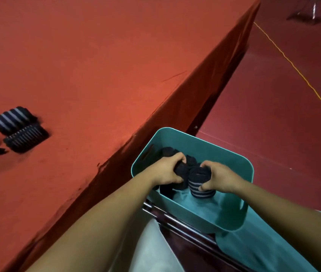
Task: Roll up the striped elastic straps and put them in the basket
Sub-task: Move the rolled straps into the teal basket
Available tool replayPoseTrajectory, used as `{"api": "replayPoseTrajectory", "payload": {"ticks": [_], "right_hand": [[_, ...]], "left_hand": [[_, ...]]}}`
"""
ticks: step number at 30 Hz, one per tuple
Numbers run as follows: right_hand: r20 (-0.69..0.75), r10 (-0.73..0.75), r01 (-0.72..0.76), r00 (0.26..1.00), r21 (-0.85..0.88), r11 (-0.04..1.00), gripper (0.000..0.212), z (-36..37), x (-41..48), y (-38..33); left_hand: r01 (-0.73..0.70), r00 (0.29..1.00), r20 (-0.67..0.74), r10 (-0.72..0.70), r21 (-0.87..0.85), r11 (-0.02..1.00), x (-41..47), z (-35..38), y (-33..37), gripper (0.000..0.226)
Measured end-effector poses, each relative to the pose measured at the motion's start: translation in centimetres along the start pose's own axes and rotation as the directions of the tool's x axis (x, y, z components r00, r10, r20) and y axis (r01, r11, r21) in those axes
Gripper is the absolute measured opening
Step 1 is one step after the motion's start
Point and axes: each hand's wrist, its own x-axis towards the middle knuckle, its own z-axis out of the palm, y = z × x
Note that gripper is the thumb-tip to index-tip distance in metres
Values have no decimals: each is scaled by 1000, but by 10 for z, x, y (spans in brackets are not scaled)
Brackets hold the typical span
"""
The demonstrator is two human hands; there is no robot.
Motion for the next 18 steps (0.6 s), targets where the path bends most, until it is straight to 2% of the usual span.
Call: {"api": "replayPoseTrajectory", "payload": {"ticks": [4, 10, 18], "right_hand": [[19, 74, -74, 997, -4, 997, 54, 15, 6, 10], [43, 120, -121, 992, 3, 993, 44, 35, 16, 13], [-6, 185, -185, 983, -30, 982, 63, 56, 24, 13]], "left_hand": [[-11, 1000, 28, 9, 72, 997, 17, 16, -7, 57], [-2, 996, 88, -15, 191, 982, 33, 28, -14, 56], [-1, 983, 174, -59, 326, 945, 42, 33, -21, 50]]}}
